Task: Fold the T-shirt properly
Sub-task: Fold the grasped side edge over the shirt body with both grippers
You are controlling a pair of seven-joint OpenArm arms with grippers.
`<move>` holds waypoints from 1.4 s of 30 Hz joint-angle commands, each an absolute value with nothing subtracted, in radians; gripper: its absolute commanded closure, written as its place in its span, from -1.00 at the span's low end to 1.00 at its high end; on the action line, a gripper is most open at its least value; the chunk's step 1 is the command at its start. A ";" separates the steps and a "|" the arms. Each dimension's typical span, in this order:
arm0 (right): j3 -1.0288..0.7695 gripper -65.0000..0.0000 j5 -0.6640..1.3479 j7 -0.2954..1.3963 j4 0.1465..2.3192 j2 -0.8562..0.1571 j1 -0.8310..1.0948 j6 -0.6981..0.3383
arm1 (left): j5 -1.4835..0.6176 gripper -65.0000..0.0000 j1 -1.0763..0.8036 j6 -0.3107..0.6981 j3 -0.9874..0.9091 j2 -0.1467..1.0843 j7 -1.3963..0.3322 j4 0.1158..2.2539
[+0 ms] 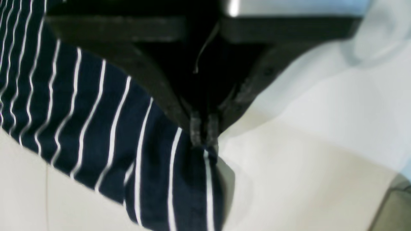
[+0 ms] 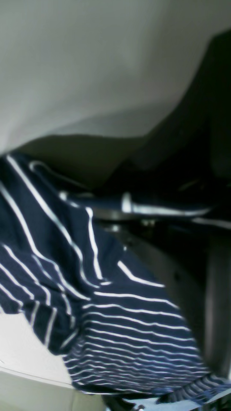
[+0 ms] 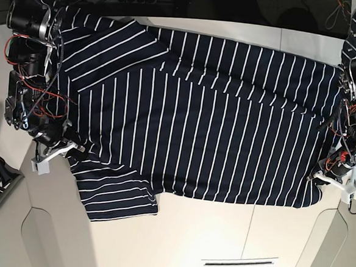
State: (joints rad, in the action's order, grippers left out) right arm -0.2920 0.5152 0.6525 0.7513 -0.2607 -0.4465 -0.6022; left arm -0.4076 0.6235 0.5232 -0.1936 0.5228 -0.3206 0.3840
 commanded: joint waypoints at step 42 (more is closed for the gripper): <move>-0.297 1.00 0.750 0.913 1.349 -0.393 -0.059 -0.598 | -1.006 1.00 0.401 0.698 -0.195 0.769 -0.867 0.634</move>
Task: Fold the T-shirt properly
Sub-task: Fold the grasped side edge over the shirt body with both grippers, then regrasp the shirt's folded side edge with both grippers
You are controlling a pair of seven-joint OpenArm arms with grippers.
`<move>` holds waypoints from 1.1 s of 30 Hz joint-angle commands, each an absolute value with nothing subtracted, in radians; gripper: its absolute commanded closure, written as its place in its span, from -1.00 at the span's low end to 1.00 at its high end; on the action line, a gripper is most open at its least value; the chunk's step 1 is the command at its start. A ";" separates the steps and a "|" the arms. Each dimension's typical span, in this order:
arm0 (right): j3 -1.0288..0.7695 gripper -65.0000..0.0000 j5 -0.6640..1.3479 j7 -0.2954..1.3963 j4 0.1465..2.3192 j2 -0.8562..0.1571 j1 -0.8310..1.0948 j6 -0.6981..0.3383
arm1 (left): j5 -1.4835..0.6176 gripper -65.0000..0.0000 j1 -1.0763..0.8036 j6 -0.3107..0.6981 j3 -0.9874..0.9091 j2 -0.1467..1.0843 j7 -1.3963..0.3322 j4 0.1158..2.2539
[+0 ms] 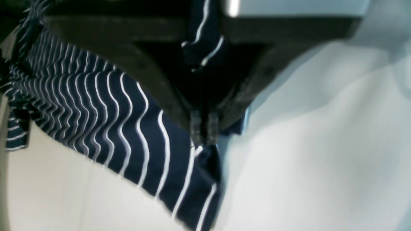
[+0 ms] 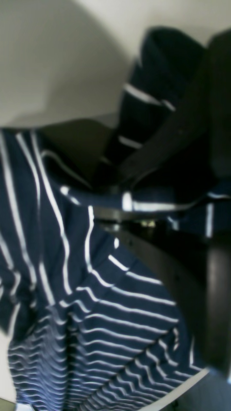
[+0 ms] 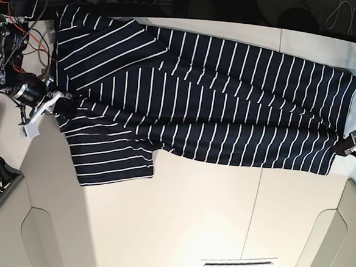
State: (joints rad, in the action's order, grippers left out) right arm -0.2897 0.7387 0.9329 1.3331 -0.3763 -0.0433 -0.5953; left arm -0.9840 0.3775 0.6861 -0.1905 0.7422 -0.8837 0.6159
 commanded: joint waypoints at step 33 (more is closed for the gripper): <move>-0.517 0.10 0.659 0.714 1.348 -0.378 -0.104 -0.593 | -0.757 -0.03 0.411 0.698 -0.316 0.656 -0.587 0.682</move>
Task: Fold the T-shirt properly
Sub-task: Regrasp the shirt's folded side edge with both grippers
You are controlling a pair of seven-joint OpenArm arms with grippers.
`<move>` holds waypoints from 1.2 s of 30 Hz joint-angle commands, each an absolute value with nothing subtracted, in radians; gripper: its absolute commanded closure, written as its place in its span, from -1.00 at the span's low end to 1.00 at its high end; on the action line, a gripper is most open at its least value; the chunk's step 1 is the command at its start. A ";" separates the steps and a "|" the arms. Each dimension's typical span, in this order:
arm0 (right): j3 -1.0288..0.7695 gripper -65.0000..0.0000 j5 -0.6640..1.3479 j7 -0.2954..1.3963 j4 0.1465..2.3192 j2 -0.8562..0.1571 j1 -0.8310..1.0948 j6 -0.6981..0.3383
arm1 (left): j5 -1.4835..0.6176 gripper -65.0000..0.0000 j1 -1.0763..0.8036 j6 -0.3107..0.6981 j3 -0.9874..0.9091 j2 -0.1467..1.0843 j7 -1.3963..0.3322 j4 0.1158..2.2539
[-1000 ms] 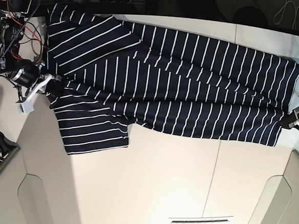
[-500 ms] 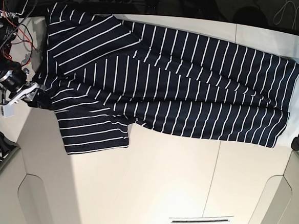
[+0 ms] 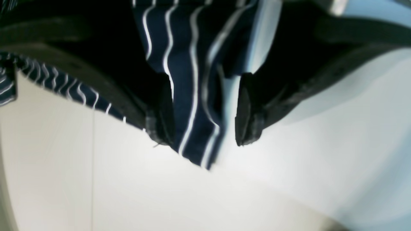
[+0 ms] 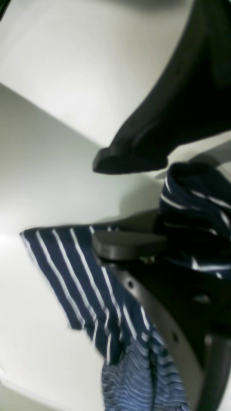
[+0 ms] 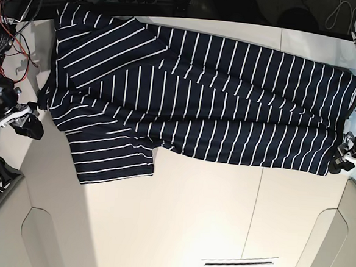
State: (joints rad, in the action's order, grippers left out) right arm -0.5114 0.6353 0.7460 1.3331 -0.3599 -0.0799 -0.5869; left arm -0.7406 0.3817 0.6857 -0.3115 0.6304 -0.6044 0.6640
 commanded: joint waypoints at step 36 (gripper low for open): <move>-0.517 -0.23 0.610 0.692 1.250 -0.370 -0.157 -0.580 | -0.496 -0.22 0.559 0.647 -0.116 0.648 -0.451 0.598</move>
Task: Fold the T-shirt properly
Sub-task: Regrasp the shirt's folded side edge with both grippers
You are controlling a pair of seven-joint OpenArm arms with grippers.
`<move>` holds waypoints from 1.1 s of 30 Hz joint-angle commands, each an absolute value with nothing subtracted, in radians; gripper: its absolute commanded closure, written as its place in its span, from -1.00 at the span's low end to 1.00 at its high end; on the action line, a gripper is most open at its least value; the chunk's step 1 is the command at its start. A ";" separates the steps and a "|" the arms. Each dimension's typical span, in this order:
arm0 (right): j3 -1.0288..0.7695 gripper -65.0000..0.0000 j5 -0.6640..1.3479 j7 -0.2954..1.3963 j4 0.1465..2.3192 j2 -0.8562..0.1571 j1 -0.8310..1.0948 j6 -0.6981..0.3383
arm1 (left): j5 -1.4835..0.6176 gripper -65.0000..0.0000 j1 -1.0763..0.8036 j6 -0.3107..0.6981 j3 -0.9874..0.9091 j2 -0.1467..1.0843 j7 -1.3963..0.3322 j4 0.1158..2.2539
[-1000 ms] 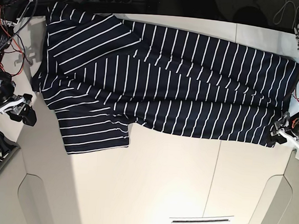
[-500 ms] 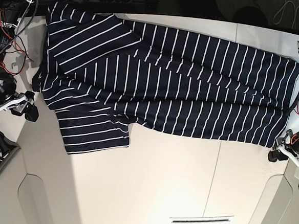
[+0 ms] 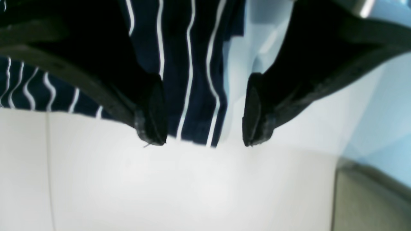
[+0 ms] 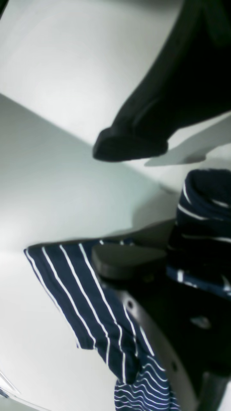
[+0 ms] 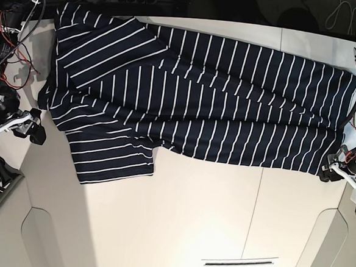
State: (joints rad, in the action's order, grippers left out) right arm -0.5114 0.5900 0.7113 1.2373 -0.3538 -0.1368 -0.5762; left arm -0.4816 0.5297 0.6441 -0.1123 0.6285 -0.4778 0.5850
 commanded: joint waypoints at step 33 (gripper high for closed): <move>-0.517 -0.23 0.612 0.677 1.187 -0.363 -0.194 -0.579 | -0.467 -0.22 0.526 0.698 -0.116 0.596 -0.446 0.540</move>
State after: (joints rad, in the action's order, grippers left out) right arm -0.5114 0.5983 0.7021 1.1721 -0.3439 -0.1711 -0.5758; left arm -0.4667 0.5079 0.6819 -0.1154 0.5797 -0.4263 0.5316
